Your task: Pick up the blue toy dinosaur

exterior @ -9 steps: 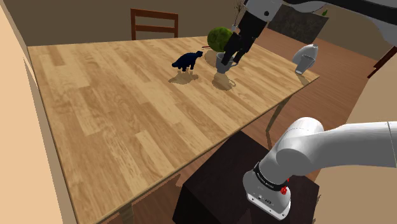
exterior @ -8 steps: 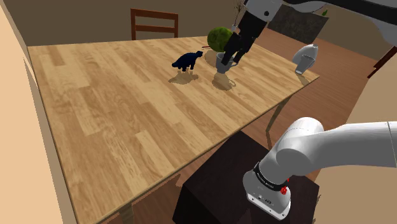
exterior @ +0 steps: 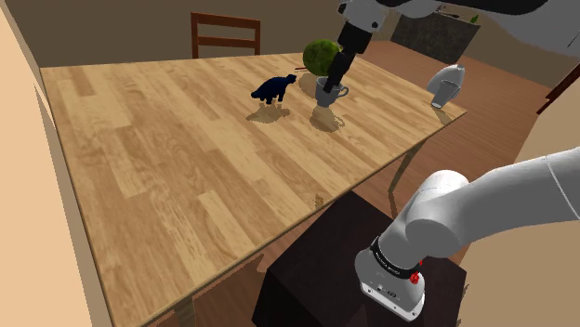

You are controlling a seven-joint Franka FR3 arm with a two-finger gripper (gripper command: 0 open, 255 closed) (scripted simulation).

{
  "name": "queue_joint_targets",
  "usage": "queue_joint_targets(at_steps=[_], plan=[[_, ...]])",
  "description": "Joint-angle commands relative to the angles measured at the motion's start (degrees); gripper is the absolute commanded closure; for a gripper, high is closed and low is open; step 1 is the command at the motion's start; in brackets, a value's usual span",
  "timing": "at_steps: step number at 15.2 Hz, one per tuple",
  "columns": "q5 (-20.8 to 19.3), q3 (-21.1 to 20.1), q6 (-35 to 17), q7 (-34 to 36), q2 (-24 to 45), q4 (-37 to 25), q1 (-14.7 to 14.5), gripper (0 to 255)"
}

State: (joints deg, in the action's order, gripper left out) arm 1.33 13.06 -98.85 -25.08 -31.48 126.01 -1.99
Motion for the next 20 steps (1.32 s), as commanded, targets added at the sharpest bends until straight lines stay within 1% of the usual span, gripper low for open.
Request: queue_joint_targets(at_steps=[1,4,7,11,15,20], plan=[[-0.77,2.70,-0.30,-6.68,4.53,-3.09,-0.94,0],[-0.96,6.00,-0.61,-15.78,11.65,-8.27,-2.33,0],[-0.26,8.72,-0.54,-24.83,19.30,-14.30,-3.39,0],[1.78,11.00,0.31,-36.59,30.11,-23.62,-3.68,0],[4.24,11.43,2.16,-47.33,41.29,-34.54,-2.45,0],[6.48,9.76,6.12,-58.52,55.59,-51.17,0.62,0]])
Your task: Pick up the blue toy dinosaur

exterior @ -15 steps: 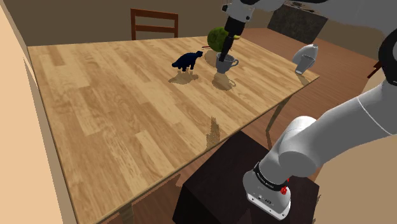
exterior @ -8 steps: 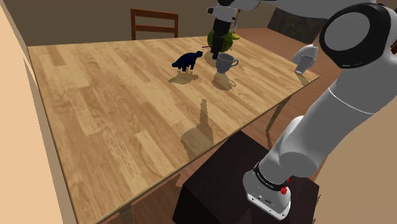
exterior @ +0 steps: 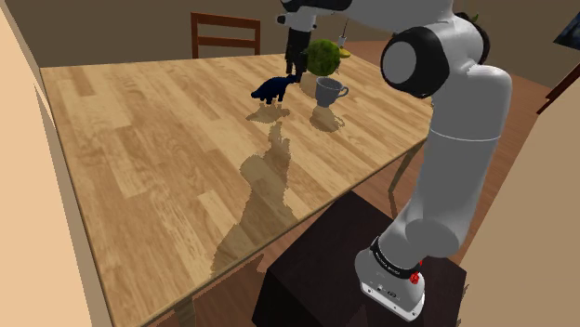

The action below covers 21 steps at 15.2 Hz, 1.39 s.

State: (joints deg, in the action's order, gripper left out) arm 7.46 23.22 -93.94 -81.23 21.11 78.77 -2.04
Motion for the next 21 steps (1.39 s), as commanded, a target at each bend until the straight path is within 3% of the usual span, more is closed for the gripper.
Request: queue_joint_targets(at_steps=[1,3,12,13,21], plan=[[0.63,-0.94,2.30,-4.30,6.02,-7.86,1.41,0],[1.01,-2.00,4.66,-7.52,11.76,-15.80,2.83,0],[0.81,-2.12,-1.69,-7.57,10.97,-8.60,1.92,0],[0.77,-2.09,-1.69,-7.58,10.81,-8.44,1.89,255],[0.77,-2.11,-1.75,-7.50,10.80,-8.37,1.82,255]])
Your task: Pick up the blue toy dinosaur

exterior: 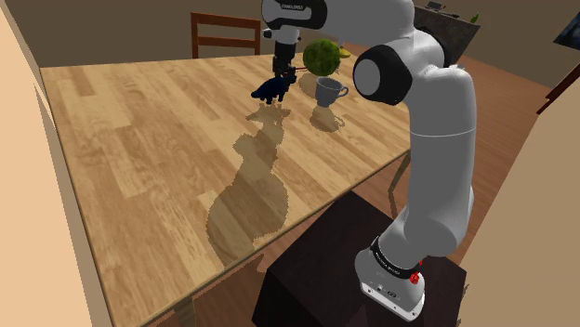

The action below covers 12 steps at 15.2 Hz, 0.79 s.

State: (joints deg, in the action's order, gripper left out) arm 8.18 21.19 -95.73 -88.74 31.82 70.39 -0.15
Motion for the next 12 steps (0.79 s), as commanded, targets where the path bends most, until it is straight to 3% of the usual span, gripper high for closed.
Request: queue_joint_targets(at_steps=[1,12], plan=[[0.10,-0.08,0.10,-0.05,0.26,-0.23,0.04,255],[0.48,-0.09,9.67,0.03,1.91,-11.56,1.66,255]])
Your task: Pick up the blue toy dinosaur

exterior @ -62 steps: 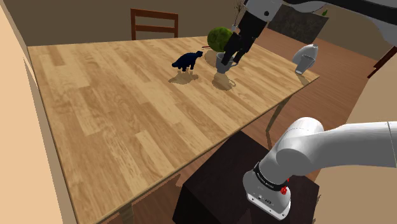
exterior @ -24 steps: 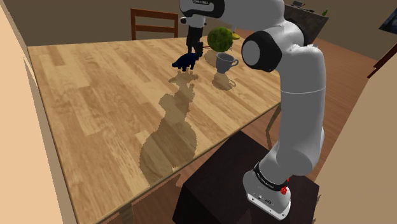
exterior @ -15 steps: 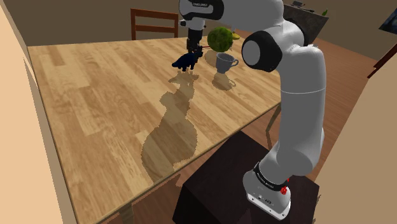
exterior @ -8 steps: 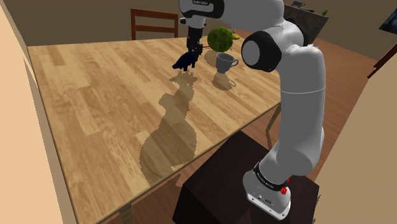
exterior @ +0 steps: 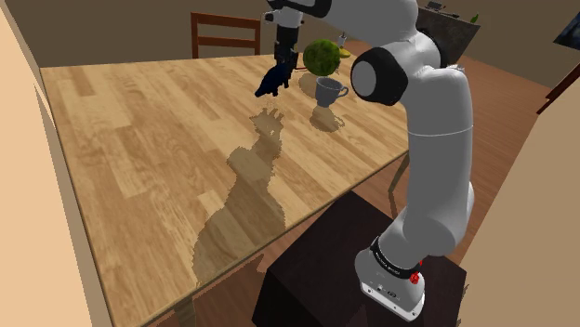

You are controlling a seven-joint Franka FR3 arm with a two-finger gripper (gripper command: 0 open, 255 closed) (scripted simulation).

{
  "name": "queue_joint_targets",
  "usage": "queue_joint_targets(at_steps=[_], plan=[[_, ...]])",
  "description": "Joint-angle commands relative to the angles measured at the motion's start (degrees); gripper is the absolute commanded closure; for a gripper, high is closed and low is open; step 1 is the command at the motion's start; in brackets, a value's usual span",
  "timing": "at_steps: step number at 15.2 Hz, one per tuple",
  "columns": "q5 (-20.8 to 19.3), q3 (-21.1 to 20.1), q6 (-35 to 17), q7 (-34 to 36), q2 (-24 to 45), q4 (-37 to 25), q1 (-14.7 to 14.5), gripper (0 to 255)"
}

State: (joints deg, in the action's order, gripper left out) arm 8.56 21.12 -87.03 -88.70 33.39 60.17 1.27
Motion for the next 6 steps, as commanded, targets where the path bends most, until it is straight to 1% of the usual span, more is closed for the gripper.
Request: queue_joint_targets(at_steps=[1,4,6], plan=[[0.18,-0.04,1.97,0.00,0.67,-2.68,0.47,255],[0.53,-0.15,5.21,0.04,1.97,-7.28,1.30,255],[0.55,-0.16,5.37,0.04,2.04,-7.50,1.35,255]])
